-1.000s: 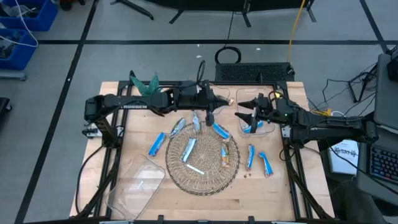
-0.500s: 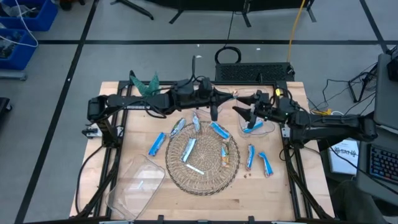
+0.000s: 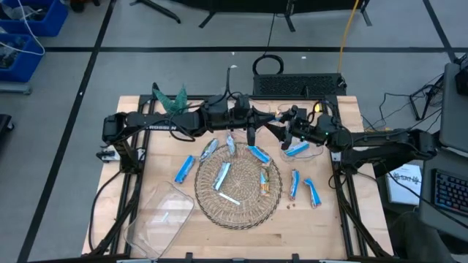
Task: Pick and place Granola Bars by type
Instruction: Put the left yellow granola bar into the top right transparent bin
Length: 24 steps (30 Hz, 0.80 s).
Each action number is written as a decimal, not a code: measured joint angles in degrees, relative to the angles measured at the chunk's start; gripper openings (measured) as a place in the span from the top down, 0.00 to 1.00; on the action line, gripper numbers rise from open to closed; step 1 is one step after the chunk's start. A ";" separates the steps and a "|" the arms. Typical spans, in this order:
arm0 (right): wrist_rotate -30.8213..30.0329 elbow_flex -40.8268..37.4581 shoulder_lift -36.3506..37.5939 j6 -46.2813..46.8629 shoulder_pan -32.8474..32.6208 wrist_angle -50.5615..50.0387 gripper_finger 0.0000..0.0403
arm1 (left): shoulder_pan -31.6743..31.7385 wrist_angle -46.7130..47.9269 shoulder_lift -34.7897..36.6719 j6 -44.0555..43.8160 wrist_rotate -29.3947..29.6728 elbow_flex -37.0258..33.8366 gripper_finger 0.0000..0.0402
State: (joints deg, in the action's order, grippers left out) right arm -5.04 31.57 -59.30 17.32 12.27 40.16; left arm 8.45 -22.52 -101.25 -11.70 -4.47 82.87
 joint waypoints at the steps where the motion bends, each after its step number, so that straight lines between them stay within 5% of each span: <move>1: 0.76 0.71 -0.72 0.04 0.00 0.12 0.40 | 0.02 0.05 -0.01 -0.02 -0.02 0.02 1.00; 5: 4.31 3.79 -3.01 0.04 -0.03 -0.14 0.55 | 0.02 0.04 -0.02 -0.04 -0.01 0.02 1.00; 11: 6.39 6.78 -4.60 -0.14 -1.52 -0.61 0.93 | -0.02 0.03 0.02 -0.52 1.46 0.02 1.00; 17: 5.13 7.04 -1.88 0.16 -2.02 -9.95 0.97 | 0.48 -0.65 0.13 -1.25 0.10 0.02 0.90; 24: 3.49 7.04 9.41 -1.83 2.06 -31.60 0.99 | 1.38 7.06 3.13 0.68 1.98 0.26 0.57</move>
State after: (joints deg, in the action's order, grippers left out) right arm -1.55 38.61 -49.89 15.49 14.34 8.56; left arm 9.83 -15.46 -98.13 -11.03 -2.50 83.13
